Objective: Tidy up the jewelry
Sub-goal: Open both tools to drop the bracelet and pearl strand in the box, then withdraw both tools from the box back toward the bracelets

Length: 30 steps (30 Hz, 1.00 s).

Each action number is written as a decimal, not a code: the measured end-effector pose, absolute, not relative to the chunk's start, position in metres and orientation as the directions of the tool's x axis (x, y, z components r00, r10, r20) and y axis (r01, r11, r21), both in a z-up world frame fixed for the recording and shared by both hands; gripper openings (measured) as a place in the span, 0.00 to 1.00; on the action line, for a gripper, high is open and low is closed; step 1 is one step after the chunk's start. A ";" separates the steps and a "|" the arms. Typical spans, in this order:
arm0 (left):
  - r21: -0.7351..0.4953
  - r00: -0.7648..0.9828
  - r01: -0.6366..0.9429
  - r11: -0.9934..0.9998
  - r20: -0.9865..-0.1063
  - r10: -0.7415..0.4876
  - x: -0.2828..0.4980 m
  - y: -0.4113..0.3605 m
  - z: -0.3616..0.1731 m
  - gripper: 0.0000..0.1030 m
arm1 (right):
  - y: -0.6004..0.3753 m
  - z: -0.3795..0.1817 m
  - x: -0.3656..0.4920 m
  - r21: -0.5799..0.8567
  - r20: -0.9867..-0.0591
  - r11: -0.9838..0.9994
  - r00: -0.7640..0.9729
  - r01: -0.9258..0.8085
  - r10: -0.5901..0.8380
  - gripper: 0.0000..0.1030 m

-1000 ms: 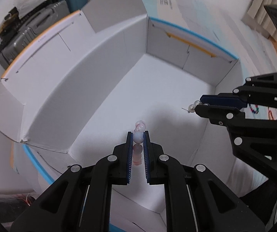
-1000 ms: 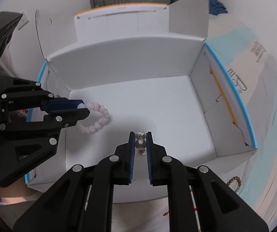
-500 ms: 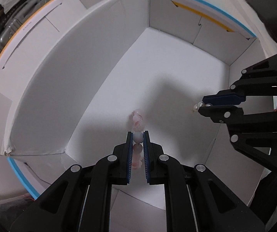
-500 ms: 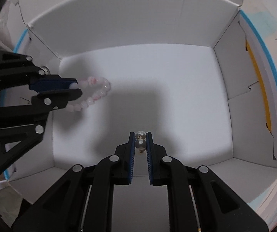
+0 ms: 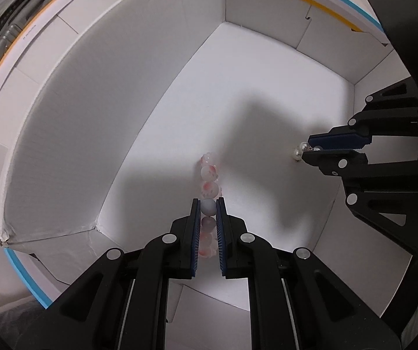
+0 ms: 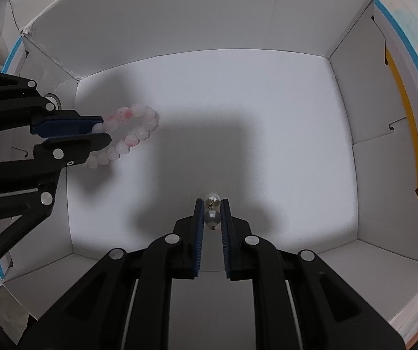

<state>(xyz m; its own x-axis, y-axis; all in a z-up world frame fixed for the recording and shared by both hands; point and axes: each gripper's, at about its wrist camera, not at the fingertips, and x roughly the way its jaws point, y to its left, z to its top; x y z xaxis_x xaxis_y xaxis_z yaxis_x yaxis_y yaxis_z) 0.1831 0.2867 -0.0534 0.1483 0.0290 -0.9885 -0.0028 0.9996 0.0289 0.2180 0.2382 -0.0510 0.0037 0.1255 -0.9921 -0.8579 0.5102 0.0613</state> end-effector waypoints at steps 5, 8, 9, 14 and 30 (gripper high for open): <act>0.064 0.184 -0.064 0.996 -0.980 0.075 0.181 0.297 -0.054 0.31 | 0.238 -0.049 0.215 0.040 -0.990 0.520 0.035 -0.853 0.133 0.18; 0.080 0.216 -0.088 0.993 -0.971 0.097 0.178 0.299 -0.048 0.40 | 0.236 -0.045 0.212 0.022 -0.988 0.528 0.063 -0.849 0.144 0.34; 0.092 0.225 -0.095 0.991 -0.968 0.111 0.177 0.299 -0.047 0.44 | 0.235 -0.042 0.211 0.014 -0.986 0.529 0.076 -0.849 0.148 0.39; 0.098 0.301 -0.147 0.984 -0.943 0.139 0.169 0.303 -0.029 0.54 | 0.230 -0.017 0.206 -0.007 -0.970 0.532 0.135 -0.847 0.203 0.59; 0.086 0.479 -0.212 0.974 -0.859 0.180 0.147 0.277 0.034 0.73 | 0.169 0.042 0.208 -0.043 -0.907 0.610 0.287 -0.792 0.308 0.75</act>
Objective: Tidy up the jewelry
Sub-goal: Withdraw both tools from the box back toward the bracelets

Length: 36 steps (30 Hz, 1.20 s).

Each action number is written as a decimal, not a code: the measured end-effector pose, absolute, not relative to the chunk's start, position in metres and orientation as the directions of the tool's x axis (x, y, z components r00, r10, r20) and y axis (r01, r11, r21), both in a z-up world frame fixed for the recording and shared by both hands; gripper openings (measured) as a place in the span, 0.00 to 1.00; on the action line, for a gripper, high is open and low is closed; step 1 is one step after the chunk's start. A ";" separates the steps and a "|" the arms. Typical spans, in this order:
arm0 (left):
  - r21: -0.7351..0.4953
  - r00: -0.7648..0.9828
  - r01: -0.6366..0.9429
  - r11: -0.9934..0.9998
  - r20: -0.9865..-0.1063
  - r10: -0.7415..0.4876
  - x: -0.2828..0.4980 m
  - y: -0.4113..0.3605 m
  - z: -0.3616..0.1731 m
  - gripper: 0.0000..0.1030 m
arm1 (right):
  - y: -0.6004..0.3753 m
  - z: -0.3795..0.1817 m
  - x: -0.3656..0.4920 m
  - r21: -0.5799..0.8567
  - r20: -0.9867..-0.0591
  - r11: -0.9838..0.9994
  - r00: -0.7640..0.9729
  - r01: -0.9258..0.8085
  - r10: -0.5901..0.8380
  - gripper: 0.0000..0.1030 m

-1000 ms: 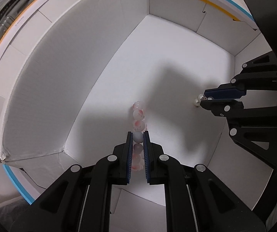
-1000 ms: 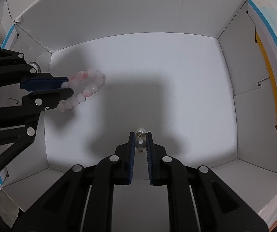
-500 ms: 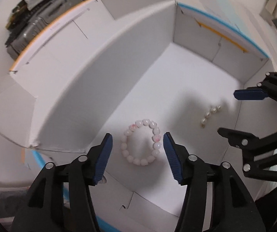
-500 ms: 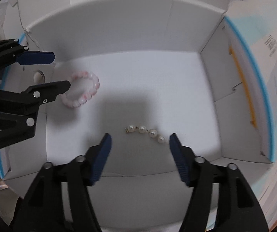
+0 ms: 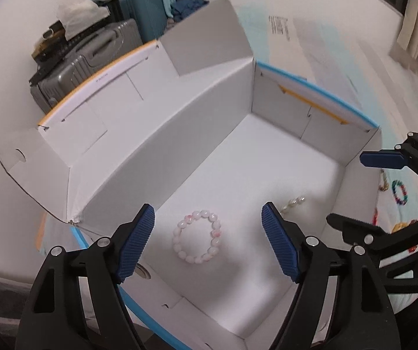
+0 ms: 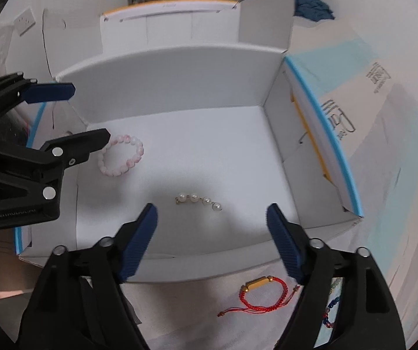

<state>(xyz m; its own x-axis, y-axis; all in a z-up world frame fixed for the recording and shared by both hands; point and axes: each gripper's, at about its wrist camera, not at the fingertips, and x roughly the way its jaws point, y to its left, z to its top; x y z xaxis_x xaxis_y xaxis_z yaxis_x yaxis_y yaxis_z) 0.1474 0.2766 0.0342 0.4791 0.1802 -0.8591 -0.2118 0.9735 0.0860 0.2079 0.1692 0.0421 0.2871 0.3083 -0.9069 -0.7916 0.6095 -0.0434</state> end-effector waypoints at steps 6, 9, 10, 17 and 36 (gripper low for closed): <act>0.080 0.523 -0.229 0.970 -0.830 0.192 0.143 0.264 0.050 0.80 | 0.150 0.060 0.203 -0.057 -0.871 0.655 0.358 -0.754 0.336 0.82; 0.072 0.556 -0.243 0.967 -0.807 0.199 0.139 0.259 0.061 0.81 | 0.143 0.068 0.199 -0.085 -0.854 0.668 0.400 -0.740 0.333 0.83; 0.068 0.566 -0.244 0.968 -0.800 0.198 0.138 0.257 0.065 0.82 | 0.139 0.072 0.197 -0.086 -0.846 0.673 0.411 -0.734 0.340 0.83; 0.049 0.612 -0.226 0.973 -0.769 0.182 0.134 0.233 0.085 0.90 | 0.112 0.091 0.191 -0.092 -0.802 0.724 0.482 -0.683 0.353 0.88; 0.010 0.695 -0.135 0.991 -0.712 0.102 0.138 0.154 0.115 0.94 | 0.010 0.124 0.171 -0.073 -0.724 0.845 0.610 -0.529 0.320 0.93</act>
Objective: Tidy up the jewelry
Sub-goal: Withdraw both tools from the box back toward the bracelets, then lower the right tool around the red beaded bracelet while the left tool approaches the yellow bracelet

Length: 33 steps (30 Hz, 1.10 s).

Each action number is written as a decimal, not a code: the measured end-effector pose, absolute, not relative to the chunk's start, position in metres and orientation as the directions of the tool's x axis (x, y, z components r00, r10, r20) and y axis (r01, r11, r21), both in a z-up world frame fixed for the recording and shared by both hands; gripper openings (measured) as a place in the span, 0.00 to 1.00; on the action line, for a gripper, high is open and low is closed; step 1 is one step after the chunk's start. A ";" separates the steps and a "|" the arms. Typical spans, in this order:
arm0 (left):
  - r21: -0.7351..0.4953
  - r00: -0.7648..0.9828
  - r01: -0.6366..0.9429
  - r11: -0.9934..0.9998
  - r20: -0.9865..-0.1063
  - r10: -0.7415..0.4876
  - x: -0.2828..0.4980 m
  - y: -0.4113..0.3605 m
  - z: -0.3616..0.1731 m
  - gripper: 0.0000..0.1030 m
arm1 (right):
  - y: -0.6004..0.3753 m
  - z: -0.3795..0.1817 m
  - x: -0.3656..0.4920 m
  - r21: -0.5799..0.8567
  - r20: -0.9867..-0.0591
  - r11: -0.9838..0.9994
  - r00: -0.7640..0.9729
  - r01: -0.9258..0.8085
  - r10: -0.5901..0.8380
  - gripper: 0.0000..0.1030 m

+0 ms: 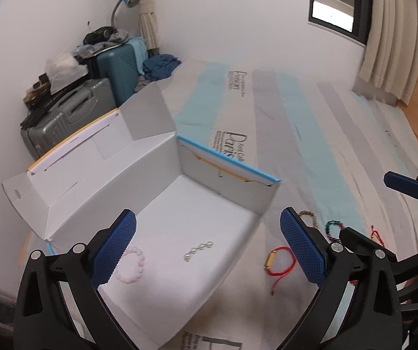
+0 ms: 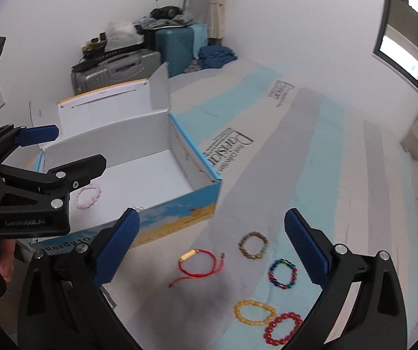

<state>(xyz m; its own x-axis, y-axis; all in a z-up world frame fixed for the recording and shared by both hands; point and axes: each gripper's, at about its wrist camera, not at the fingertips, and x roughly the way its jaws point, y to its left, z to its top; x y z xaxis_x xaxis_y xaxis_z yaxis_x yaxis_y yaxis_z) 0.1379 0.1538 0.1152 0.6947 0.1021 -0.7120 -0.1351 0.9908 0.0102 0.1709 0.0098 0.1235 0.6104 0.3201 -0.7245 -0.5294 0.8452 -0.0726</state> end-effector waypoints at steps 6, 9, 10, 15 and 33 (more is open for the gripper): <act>0.005 0.709 -0.096 0.995 -0.702 0.072 0.141 0.130 0.115 0.94 | -0.019 0.124 0.166 -0.069 -0.716 0.868 0.631 -0.491 0.300 0.93; 0.010 0.714 -0.078 0.997 -0.697 0.063 0.142 0.118 0.115 0.94 | -0.035 0.122 0.165 -0.066 -0.715 0.880 0.637 -0.471 0.288 0.93; 0.014 0.716 -0.073 0.997 -0.695 0.062 0.143 0.114 0.114 0.94 | -0.039 0.121 0.165 -0.066 -0.715 0.882 0.639 -0.466 0.284 0.93; 0.009 0.714 -0.058 0.998 -0.699 0.048 0.144 0.102 0.109 0.94 | -0.063 0.113 0.164 -0.060 -0.722 0.899 0.640 -0.434 0.262 0.93; 0.039 0.661 0.039 0.998 -0.751 0.004 0.151 0.050 0.067 0.94 | -0.131 0.080 0.160 -0.023 -0.745 0.939 0.632 -0.343 0.213 0.93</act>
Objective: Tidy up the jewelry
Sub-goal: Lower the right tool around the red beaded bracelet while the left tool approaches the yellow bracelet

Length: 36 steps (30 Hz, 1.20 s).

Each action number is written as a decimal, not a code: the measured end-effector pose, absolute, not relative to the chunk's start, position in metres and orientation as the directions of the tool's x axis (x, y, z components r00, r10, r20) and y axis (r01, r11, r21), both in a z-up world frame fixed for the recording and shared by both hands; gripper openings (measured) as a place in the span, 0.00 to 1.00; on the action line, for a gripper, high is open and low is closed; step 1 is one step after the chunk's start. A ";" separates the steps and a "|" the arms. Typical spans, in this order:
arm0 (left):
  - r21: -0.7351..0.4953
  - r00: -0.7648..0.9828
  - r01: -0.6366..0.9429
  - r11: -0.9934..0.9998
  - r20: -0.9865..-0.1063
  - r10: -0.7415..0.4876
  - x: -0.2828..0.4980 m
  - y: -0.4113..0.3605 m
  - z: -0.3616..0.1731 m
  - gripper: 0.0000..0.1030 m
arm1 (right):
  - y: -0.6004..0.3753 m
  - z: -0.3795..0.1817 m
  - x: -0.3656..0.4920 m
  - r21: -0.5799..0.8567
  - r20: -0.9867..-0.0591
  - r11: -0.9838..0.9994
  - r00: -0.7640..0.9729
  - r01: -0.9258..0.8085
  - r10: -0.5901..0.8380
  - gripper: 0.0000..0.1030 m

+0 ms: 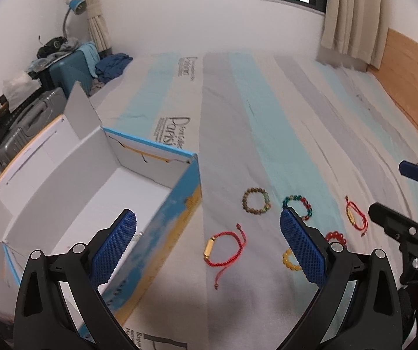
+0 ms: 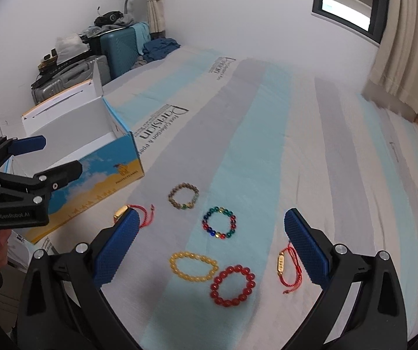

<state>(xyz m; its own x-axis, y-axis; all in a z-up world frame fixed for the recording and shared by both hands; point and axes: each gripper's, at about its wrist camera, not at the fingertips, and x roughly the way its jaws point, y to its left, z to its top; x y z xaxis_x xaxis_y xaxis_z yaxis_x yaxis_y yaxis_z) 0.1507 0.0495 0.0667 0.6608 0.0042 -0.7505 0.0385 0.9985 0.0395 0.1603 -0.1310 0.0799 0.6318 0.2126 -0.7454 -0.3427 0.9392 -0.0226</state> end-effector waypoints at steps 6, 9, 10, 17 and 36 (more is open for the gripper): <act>0.037 0.645 0.067 0.997 -0.764 -0.015 0.151 0.035 0.052 0.94 | -0.147 0.065 0.159 -0.024 -0.761 0.949 0.621 -0.315 0.187 0.93; 0.032 0.635 0.080 0.996 -0.772 -0.026 0.151 0.027 0.046 0.94 | -0.153 0.058 0.159 -0.019 -0.768 0.952 0.614 -0.307 0.183 0.93; 0.031 0.632 0.085 0.996 -0.774 -0.029 0.151 0.025 0.044 0.94 | -0.155 0.056 0.159 -0.018 -0.770 0.953 0.612 -0.302 0.179 0.93; 0.020 0.606 0.117 0.993 -0.793 -0.056 0.153 0.005 0.025 0.93 | -0.168 0.037 0.158 -0.013 -0.788 0.962 0.596 -0.273 0.158 0.93; -0.028 0.518 0.159 0.987 -0.849 -0.107 0.169 -0.030 -0.037 0.82 | -0.197 -0.024 0.161 0.028 -0.843 0.970 0.516 -0.242 0.153 0.87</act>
<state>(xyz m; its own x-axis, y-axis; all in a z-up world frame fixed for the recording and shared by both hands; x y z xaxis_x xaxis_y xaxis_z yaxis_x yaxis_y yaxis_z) 0.1691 -0.0304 -0.0374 0.5177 -0.1072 -0.8488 0.1591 0.9869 -0.0276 0.1606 -0.1967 -0.0236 0.5155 0.1526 -0.8432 -0.2421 0.9698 0.0275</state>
